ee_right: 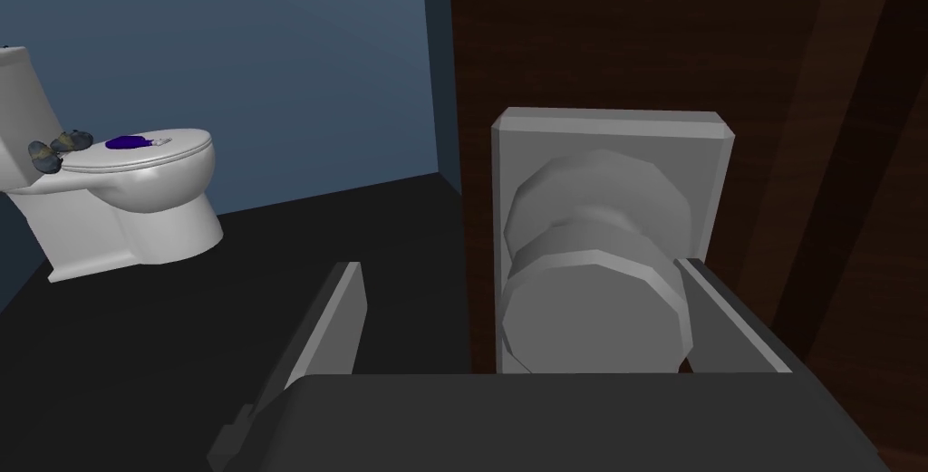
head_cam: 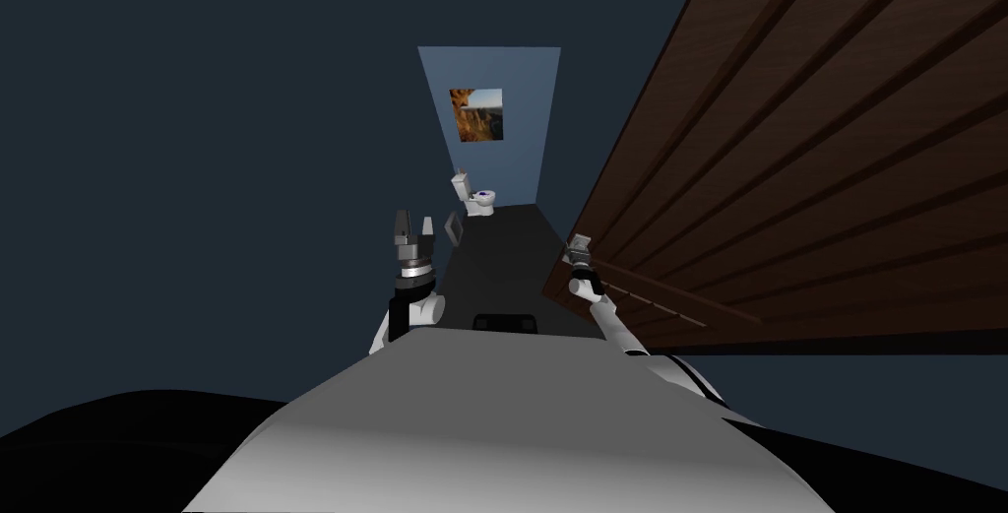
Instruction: Pull the door open
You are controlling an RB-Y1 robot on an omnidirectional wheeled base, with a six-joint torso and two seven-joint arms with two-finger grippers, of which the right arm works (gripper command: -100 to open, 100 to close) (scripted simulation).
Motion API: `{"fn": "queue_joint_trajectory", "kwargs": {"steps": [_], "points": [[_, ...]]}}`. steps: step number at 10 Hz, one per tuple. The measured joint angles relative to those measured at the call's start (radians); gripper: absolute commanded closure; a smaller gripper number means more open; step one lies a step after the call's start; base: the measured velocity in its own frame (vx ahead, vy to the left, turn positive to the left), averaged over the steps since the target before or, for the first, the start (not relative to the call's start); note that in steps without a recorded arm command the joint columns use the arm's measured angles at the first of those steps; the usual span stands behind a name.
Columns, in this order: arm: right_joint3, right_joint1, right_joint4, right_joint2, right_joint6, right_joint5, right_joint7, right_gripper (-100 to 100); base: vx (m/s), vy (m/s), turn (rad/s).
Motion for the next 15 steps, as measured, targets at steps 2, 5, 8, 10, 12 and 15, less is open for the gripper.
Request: {"fn": "queue_joint_trajectory", "kwargs": {"steps": [2, 5, 8, 10, 12, 15], "points": [[-0.005, -0.009, 0.011, 0.003, -0.001, -0.004, 0.005, 100, -0.023, -0.003, 0.039], [0.001, -0.020, 0.030, 0.003, -0.008, -0.006, 0.005, 100, -0.005, -0.005, 0.017], [-0.006, -0.016, 0.021, 0.007, -0.006, -0.010, 0.015, 100, -0.009, -0.003, 0.011], [-0.004, -0.018, 0.027, 0.002, -0.010, -0.014, 0.011, 100, -0.009, -0.003, 0.034], [-0.009, -0.016, 0.020, 0.004, 0.000, -0.016, 0.016, 100, -0.001, 0.000, -0.018], [0.000, -0.023, 0.035, -0.007, -0.007, -0.015, 0.005, 100, -0.003, 0.002, -0.004]]}}
